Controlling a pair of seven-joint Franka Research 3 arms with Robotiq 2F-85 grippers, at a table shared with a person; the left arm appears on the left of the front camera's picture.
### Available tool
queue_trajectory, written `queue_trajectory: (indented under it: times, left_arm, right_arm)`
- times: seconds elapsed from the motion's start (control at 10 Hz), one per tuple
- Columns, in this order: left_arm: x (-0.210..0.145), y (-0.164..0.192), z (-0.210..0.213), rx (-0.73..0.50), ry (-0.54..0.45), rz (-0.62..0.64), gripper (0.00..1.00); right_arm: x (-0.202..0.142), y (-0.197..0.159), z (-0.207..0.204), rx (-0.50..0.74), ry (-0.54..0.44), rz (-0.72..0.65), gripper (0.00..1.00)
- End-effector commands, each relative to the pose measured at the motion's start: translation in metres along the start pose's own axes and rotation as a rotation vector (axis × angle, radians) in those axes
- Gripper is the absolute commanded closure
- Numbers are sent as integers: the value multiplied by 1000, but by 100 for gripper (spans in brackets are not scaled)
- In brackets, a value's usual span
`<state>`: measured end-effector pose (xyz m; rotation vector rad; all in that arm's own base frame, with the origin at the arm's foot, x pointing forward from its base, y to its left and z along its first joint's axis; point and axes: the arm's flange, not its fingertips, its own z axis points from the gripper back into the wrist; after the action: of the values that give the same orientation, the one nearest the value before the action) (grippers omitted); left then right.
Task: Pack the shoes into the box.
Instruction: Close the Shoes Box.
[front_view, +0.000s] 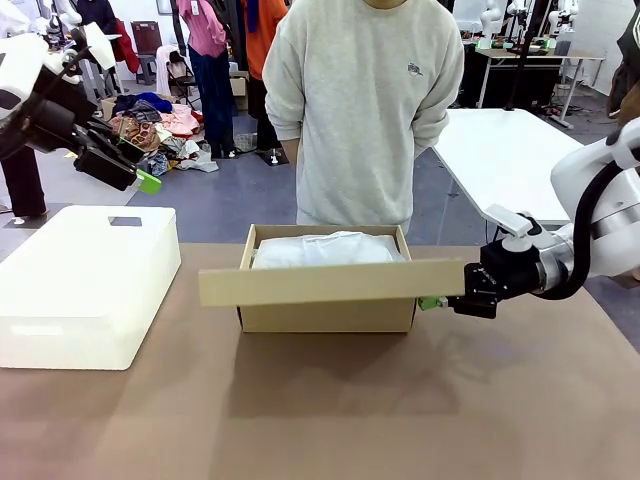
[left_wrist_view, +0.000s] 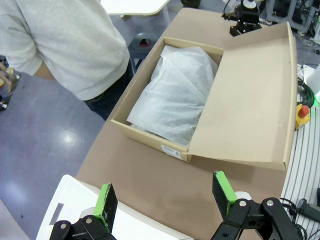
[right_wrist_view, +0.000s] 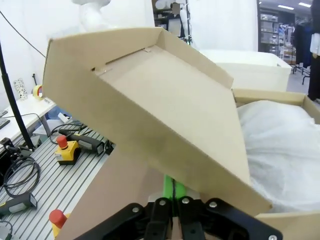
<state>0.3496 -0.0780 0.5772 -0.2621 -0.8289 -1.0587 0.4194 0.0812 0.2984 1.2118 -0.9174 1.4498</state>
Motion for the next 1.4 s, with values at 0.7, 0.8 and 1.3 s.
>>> queue_trajectory:
  times: [0.7,0.8,1.3]
  left_arm:
    - [-1,1,0,-14,-16,-12,0]
    - [-1,1,0,-14,-16,-12,0]
    - [-1,1,0,-14,-16,-12,0]
  right_arm:
    - [47,-62,20,-153,-23,17,100]
    - [50,-72,22,-157,-18,3,100]
    - [51,-73,26,-135,-13,8,100]
